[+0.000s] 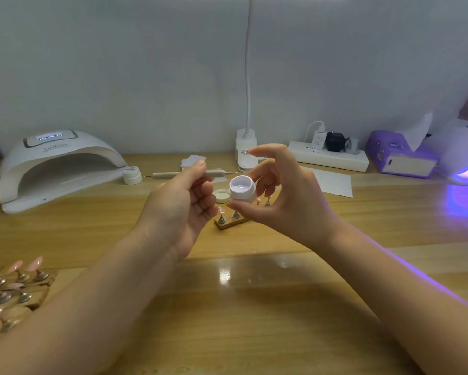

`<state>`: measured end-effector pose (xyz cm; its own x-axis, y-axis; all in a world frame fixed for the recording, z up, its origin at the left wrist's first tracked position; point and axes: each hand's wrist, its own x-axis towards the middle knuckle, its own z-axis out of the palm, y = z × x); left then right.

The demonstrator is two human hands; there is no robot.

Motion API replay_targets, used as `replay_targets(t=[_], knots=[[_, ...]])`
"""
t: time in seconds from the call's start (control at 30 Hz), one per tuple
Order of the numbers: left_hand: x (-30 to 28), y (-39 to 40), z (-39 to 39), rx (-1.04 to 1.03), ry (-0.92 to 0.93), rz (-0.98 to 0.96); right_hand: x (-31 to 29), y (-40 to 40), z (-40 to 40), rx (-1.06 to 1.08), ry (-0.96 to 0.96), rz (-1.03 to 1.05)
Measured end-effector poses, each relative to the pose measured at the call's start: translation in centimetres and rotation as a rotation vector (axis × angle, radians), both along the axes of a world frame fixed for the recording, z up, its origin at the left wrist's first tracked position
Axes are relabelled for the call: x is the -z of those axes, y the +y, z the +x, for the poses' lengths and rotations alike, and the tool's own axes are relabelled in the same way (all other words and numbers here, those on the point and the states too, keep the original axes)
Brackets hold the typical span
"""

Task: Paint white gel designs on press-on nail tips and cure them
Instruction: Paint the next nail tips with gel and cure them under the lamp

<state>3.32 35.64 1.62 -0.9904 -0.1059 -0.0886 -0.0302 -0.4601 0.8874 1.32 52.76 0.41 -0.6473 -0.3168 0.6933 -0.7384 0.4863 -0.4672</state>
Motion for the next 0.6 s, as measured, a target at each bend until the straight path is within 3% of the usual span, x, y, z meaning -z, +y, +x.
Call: replay_targets(t=[0.6], knots=[[0.53, -0.01, -0.46, 0.073, -0.144, 0.118, -0.01, 0.03, -0.13, 0.019, 0.047, -0.027]])
